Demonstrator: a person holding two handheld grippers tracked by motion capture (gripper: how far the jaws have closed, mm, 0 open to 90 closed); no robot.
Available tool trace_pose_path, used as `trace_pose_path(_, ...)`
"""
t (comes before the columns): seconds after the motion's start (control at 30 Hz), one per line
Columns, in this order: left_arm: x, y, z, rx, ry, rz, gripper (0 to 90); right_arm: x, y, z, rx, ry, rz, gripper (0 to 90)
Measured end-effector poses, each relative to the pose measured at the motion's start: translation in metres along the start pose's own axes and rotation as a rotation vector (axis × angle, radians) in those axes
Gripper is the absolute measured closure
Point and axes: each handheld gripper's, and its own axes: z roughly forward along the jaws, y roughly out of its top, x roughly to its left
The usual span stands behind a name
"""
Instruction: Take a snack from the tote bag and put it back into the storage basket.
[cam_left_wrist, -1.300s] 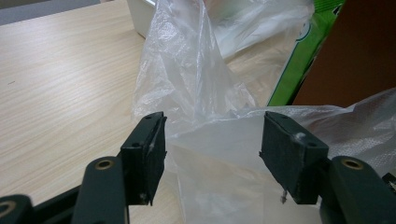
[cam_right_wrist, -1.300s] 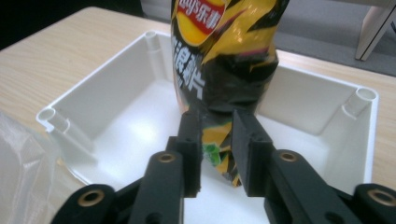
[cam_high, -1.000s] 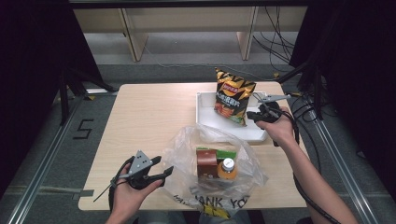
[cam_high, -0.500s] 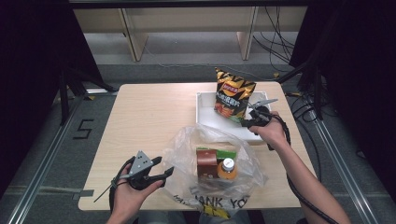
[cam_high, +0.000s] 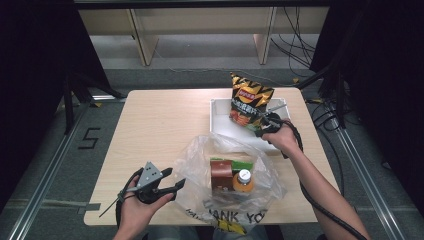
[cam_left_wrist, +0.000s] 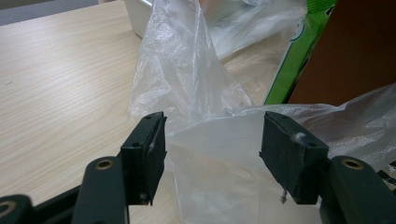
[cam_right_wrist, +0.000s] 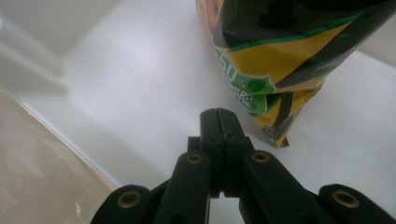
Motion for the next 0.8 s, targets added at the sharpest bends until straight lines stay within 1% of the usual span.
trace_pose_path(0.03, 0.000, 0.000, 0.000, 0.001, -0.001, 0.001, 39.7, -0.001, 0.000, 0.002, 0.002, -0.014, -0.012, 90.0)
trace_pose_path(0.07, 0.000, 0.000, 0.000, 0.001, 0.002, -0.005, 39.7, -0.001, 0.000, 0.003, 0.008, -0.010, -0.009, 90.0)
trace_pose_path(0.17, 0.000, 0.000, 0.000, 0.001, -0.002, 0.002, 39.7, -0.002, 0.001, 0.005, 0.034, -0.023, -0.005, 90.0)
trace_pose_path(0.2, 0.000, 0.000, 0.000, 0.000, -0.001, 0.001, 39.7, -0.004, 0.001, 0.006, 0.045, -0.045, -0.036, 90.0)
trace_pose_path(0.23, 0.000, 0.000, 0.000, 0.000, 0.000, 0.001, 39.7, -0.005, 0.001, 0.007, 0.049, -0.030, -0.055, 90.0)
trace_pose_path(0.27, 0.000, 0.000, 0.000, -0.001, 0.001, -0.005, 39.7, -0.003, 0.002, 0.007, 0.057, -0.044, -0.021, 90.0)
trace_pose_path(0.3, 0.000, -0.001, 0.000, 0.000, 0.004, -0.013, 39.7, -0.004, 0.002, 0.008, 0.064, -0.042, -0.028, 90.0)
trace_pose_path(0.33, 0.000, -0.001, 0.000, 0.000, 0.003, -0.012, 39.7, -0.005, 0.002, 0.010, 0.050, -0.052, -0.031, 90.0)
trace_pose_path(0.37, 0.000, -0.001, 0.000, 0.001, 0.003, -0.011, 39.7, -0.006, 0.002, 0.010, 0.055, -0.054, -0.032, 90.0)
trace_pose_path(0.4, 0.000, -0.001, 0.000, 0.001, 0.002, -0.011, 39.7, -0.005, 0.002, 0.010, 0.054, -0.047, -0.028, 90.0)
trace_pose_path(0.43, 0.000, -0.001, 0.000, 0.001, 0.002, -0.011, 39.7, -0.008, 0.001, 0.012, 0.058, -0.048, -0.064, 90.0)
trace_pose_path(0.47, 0.000, -0.001, 0.001, 0.001, 0.002, -0.011, 39.7, -0.008, 0.001, 0.012, 0.065, -0.045, -0.046, 90.0)
trace_pose_path(0.5, 0.000, -0.001, 0.000, 0.005, 0.007, -0.006, 39.7, -0.008, 0.001, 0.013, 0.063, -0.057, -0.021, 90.0)
trace_pose_path(0.53, 0.000, -0.001, 0.000, 0.005, 0.007, 0.000, 39.7, -0.007, 0.000, 0.012, 0.067, -0.055, -0.003, 90.0)
trace_pose_path(0.57, 0.001, -0.001, 0.000, 0.006, 0.007, 0.000, 39.7, -0.008, -0.001, 0.014, 0.051, -0.060, -0.003, 90.0)
trace_pose_path(0.6, 0.001, -0.001, 0.000, 0.008, 0.007, 0.002, 39.7, -0.009, -0.001, 0.014, 0.052, -0.064, -0.009, 90.0)
trace_pose_path(0.63, 0.001, -0.001, 0.000, 0.007, 0.006, 0.003, 39.7, -0.010, -0.002, 0.014, 0.056, -0.046, -0.022, 90.0)
trace_pose_path(0.67, 0.001, -0.001, 0.000, 0.007, 0.006, 0.002, 39.7, -0.009, -0.002, 0.015, 0.057, -0.045, -0.006, 90.0)
trace_pose_path(0.7, 0.001, -0.001, 0.000, 0.008, 0.006, 0.003, 39.7, -0.010, -0.002, 0.015, 0.055, -0.046, -0.022, 90.0)
trace_pose_path(0.73, 0.001, -0.001, 0.000, 0.008, 0.006, 0.003, 39.7, -0.009, -0.003, 0.015, 0.061, -0.047, -0.008, 90.0)
trace_pose_path(0.77, 0.000, -0.001, 0.000, 0.008, 0.006, 0.003, 39.7, -0.008, -0.002, 0.016, 0.036, -0.065, 0.018, 90.0)
trace_pose_path(0.8, 0.000, -0.001, 0.000, 0.008, 0.006, 0.002, 39.7, -0.011, -0.003, 0.016, 0.039, -0.081, -0.007, 90.0)
